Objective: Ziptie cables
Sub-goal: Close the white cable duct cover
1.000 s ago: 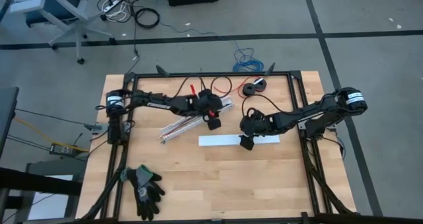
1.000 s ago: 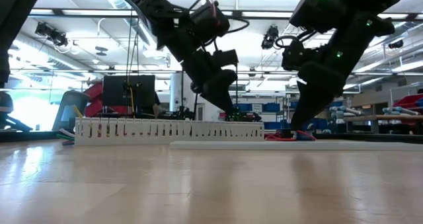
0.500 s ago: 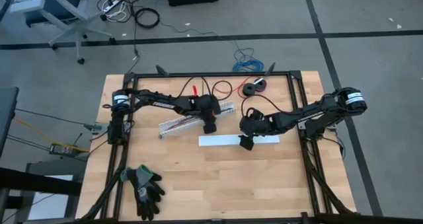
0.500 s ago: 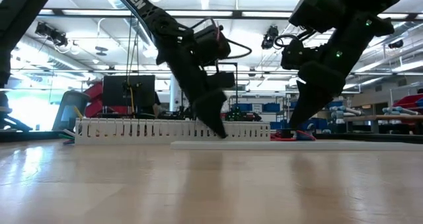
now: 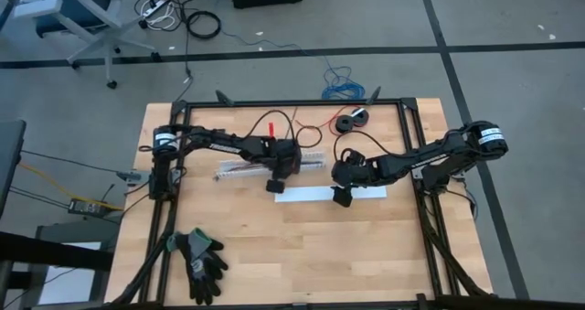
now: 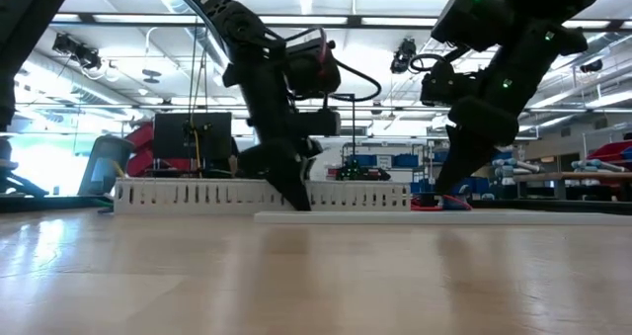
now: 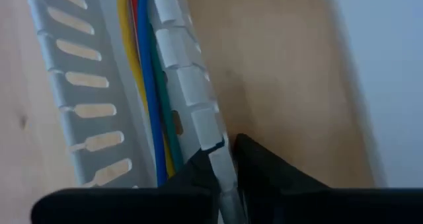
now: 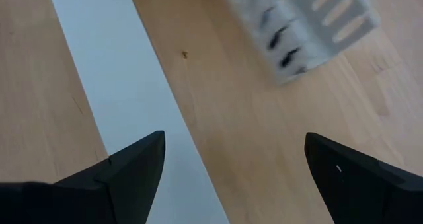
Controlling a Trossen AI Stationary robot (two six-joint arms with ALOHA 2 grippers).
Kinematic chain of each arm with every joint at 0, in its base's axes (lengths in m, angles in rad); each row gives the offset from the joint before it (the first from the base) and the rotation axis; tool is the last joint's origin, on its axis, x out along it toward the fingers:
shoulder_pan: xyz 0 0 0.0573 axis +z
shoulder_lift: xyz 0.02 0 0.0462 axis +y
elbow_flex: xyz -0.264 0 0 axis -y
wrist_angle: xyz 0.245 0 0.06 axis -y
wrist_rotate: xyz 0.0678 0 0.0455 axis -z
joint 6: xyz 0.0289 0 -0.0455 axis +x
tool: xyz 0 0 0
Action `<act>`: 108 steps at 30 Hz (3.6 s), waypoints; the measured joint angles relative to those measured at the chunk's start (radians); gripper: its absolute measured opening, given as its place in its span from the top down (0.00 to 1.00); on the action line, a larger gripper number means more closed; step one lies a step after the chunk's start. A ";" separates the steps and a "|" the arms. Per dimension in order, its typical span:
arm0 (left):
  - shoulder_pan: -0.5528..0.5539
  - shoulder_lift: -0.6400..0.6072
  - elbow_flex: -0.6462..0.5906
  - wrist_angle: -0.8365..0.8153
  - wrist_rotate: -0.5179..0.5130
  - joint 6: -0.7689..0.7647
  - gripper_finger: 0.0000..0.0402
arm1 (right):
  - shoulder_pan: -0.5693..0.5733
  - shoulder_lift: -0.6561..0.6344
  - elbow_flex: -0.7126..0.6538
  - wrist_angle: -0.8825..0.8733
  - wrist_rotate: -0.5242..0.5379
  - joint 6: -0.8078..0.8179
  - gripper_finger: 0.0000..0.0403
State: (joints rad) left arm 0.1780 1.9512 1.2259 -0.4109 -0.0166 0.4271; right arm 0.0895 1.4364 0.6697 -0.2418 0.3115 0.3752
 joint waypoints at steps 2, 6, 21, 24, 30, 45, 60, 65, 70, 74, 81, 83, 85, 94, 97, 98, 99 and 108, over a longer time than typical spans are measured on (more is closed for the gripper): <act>-0.007 -0.010 -0.001 -0.032 0.009 0.058 0.86 | 0.000 0.000 0.000 0.000 0.000 0.000 0.14; -0.014 -0.033 -0.002 -0.074 0.009 0.132 0.86 | 0.000 0.000 0.000 0.001 0.000 -0.003 0.14; -0.016 -0.048 0.002 -0.156 -0.083 0.266 0.83 | -0.033 0.000 0.000 0.012 0.000 -0.014 0.14; -0.016 -0.049 0.003 -0.154 -0.084 0.241 0.80 | -0.035 0.000 0.000 0.016 0.000 -0.019 0.14; -0.016 -0.050 0.015 -0.164 -0.084 0.175 0.69 | -0.035 0.000 0.000 0.017 0.000 -0.029 0.14; -0.014 -0.257 0.072 -0.154 -0.007 -0.030 0.65 | -0.009 -0.026 0.001 0.041 -0.020 -0.006 0.14; -0.109 -0.611 -0.411 0.148 -0.060 -0.517 0.65 | 0.018 -0.048 0.002 0.382 -0.158 -0.148 0.14; -0.156 -0.641 -0.520 0.249 -0.124 -0.599 0.65 | -0.029 -0.015 0.052 0.385 -0.183 -0.211 0.14; -0.168 -0.636 -0.587 0.322 -0.129 -0.653 0.65 | -0.052 0.161 0.205 0.331 -0.285 -0.302 0.14; -0.170 -0.646 -0.616 0.337 -0.130 -0.670 0.65 | -0.053 0.297 0.356 0.237 -0.290 -0.402 0.14; -0.174 -0.646 -0.669 0.386 -0.161 -0.697 0.65 | -0.058 0.472 0.500 0.187 -0.363 -0.498 0.24; -0.178 -0.645 -0.698 0.425 -0.169 -0.702 0.65 | -0.060 0.514 0.530 0.170 -0.390 -0.500 0.26; -0.180 -0.645 -0.730 0.472 -0.169 -0.720 0.65 | -0.060 0.553 0.551 0.173 -0.393 -0.501 0.28; -0.188 -0.645 -0.804 0.636 -0.169 -0.772 0.65 | -0.082 0.594 0.575 0.151 -0.348 -0.472 0.32; -0.193 -0.645 -0.805 0.637 -0.169 -0.771 0.65 | -0.095 0.595 0.576 0.112 -0.379 -0.431 0.33; -0.194 -0.645 -0.805 0.641 -0.169 -0.770 0.65 | -0.097 0.603 0.576 0.094 -0.384 -0.420 0.33; -0.194 -0.645 -0.805 0.646 -0.169 -0.770 0.65 | -0.098 0.604 0.576 0.078 -0.386 -0.409 0.33; -0.193 -0.645 -0.805 0.664 -0.168 -0.747 0.65 | -0.092 0.616 0.579 0.044 -0.371 -0.394 0.44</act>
State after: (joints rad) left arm -0.0154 1.3060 0.4206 0.2527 -0.1848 -0.3202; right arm -0.0024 2.0525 1.2491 -0.1973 -0.0597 -0.0188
